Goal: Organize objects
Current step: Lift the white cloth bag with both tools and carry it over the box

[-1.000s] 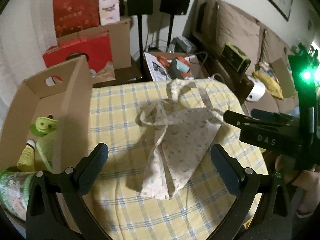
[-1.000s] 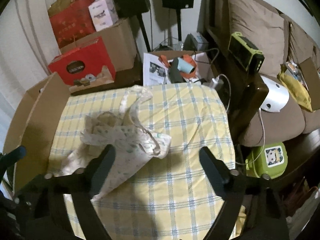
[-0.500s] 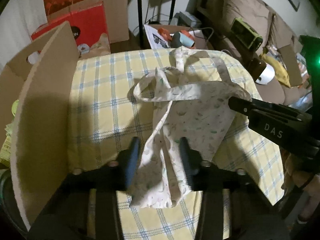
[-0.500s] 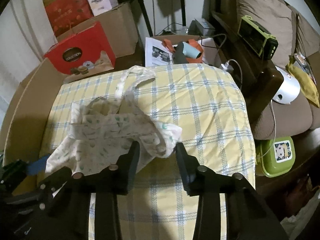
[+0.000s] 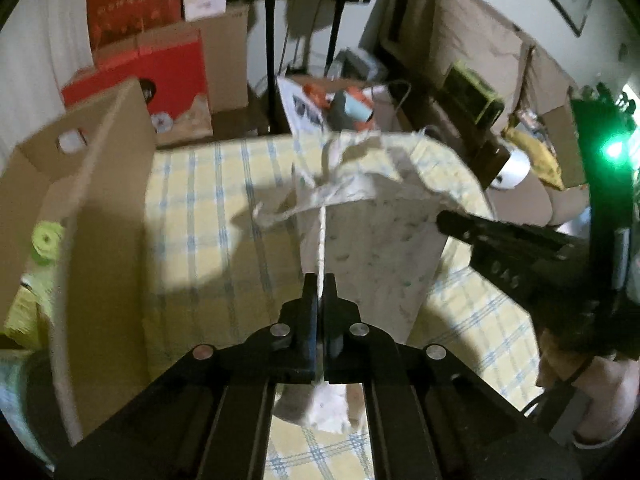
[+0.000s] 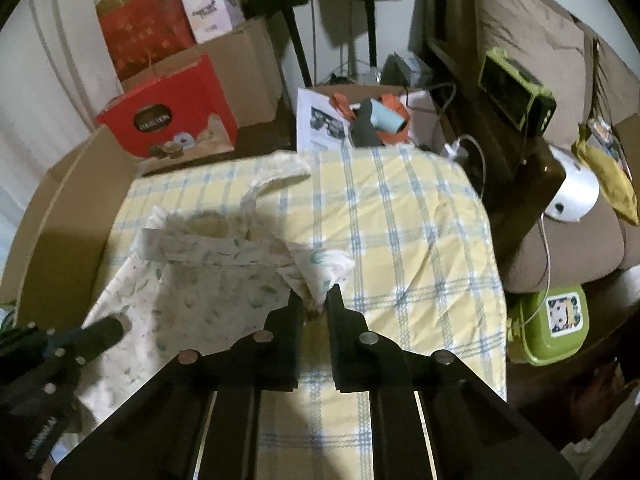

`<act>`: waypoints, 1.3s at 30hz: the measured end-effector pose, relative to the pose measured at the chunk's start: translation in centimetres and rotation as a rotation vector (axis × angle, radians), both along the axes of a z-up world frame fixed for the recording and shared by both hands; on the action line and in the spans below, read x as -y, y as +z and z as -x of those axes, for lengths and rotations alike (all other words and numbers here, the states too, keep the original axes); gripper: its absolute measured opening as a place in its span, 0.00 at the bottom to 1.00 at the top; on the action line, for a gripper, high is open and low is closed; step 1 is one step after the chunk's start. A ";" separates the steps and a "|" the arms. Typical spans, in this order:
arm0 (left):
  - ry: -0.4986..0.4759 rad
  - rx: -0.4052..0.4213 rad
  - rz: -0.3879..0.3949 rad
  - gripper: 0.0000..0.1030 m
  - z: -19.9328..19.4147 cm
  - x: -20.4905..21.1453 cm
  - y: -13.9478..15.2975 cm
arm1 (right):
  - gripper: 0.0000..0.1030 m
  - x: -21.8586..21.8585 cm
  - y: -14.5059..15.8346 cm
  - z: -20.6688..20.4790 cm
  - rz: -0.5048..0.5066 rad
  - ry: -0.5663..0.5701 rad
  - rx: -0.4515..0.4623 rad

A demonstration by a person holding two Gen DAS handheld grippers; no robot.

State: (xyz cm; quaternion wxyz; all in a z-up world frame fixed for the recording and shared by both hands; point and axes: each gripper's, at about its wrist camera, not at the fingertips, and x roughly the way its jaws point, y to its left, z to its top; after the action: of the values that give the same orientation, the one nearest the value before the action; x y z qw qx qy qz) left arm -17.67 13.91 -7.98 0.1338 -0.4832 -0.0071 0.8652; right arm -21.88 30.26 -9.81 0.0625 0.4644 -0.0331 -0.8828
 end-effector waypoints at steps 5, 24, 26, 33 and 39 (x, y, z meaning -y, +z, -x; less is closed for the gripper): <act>-0.002 -0.078 -0.006 0.02 -0.4 0.6 4.1 | 0.09 0.8 3.4 -0.5 0.001 0.018 -0.067; 0.125 -0.242 0.039 0.02 -2.6 9.7 12.8 | 0.09 9.7 13.8 -2.5 0.004 0.175 -0.251; 0.147 -0.249 0.053 0.02 -2.8 11.0 13.0 | 0.09 11.1 14.0 -2.5 0.010 0.195 -0.254; 0.217 -0.268 0.100 0.02 -3.4 15.2 13.6 | 0.09 16.4 14.2 -2.4 0.029 0.268 -0.259; 0.284 -0.282 0.140 0.02 -4.0 18.7 13.6 | 0.09 20.5 14.3 -2.4 0.035 0.318 -0.278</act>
State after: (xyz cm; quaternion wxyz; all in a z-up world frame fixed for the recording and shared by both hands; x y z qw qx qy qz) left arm -13.67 -4.75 5.65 -0.0235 -0.3594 0.0037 0.9329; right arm -19.51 9.76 4.53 0.2129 0.3366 0.0341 -0.9166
